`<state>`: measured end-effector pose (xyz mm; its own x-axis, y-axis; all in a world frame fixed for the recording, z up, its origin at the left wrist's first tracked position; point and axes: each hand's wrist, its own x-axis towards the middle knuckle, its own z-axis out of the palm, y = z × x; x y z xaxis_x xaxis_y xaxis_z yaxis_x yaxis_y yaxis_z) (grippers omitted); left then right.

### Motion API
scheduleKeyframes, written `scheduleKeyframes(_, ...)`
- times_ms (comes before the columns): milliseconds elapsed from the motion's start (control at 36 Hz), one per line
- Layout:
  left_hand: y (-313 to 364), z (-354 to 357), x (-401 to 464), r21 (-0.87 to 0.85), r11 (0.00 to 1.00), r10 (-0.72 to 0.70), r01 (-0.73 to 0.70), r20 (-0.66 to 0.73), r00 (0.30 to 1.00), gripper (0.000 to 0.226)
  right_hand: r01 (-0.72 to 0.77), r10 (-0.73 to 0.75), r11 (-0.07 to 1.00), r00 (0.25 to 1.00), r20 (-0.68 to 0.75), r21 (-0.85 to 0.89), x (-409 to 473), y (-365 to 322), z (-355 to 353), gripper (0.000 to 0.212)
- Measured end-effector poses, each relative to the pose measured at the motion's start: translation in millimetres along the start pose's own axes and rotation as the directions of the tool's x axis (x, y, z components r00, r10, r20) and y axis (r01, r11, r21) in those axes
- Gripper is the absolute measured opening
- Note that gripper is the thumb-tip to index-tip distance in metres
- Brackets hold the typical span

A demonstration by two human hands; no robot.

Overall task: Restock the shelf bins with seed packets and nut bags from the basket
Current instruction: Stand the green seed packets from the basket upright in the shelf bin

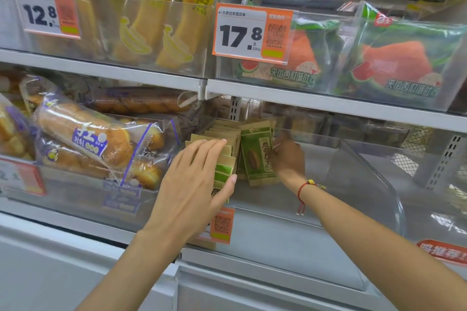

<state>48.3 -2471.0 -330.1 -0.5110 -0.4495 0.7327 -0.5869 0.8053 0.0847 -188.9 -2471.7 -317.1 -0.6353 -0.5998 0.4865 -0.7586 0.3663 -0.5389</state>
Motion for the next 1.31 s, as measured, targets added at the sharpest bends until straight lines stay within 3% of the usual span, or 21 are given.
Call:
scheduleKeyframes(167,0,0,0,-0.004,1.0,0.006,-0.006,-0.001,1.0,0.059,-0.113,0.104,0.993,0.965,0.242,0.023,-10,-3,7,0.048)
scheduleKeyframes(278,-2,0,0,-0.003,1.0,0.006,-0.006,-0.003,1.0,0.059,-0.132,0.129,0.991,0.978,0.165,0.009,-7,-3,8,0.025)
scheduleKeyframes(361,-1,0,-1,-0.002,1.0,0.005,-0.005,-0.005,1.0,0.059,-0.132,0.132,0.991,0.991,0.029,0.013,-4,-3,9,0.023)
scheduleKeyframes(500,-2,-1,-1,-0.004,1.0,0.008,-0.008,-0.012,1.0,0.059,-0.057,0.057,0.998,0.998,0.032,0.025,1,-6,16,0.02)
scheduleKeyframes(694,-2,-2,-1,0.002,1.0,0.021,-0.021,-0.017,1.0,0.059,-0.093,0.07,0.991,0.971,0.227,0.091,4,1,9,0.017)
scheduleKeyframes(861,-1,-5,-2,0.005,1.0,0.015,-0.015,0.002,1.0,0.059,-0.116,0.104,0.993,0.956,0.275,0.026,7,5,13,0.018)
scheduleKeyframes(1028,-3,-6,-2,0.01,1.0,0.027,-0.027,0.009,1.0,0.058,-0.143,0.106,0.986,0.933,0.343,0.086,9,10,10,0.018)
scheduleKeyframes(1111,-3,-8,-3,0.011,0.999,0.033,-0.033,0.004,0.999,0.058,-0.196,0.134,0.973,0.908,0.396,0.122,6,8,8,0.008)
scheduleKeyframes(1306,-6,-15,-6,0.045,0.997,0.056,-0.057,0.017,0.998,0.064,-0.157,0.118,0.986,0.893,0.434,0.056,1,5,-15,0.036)
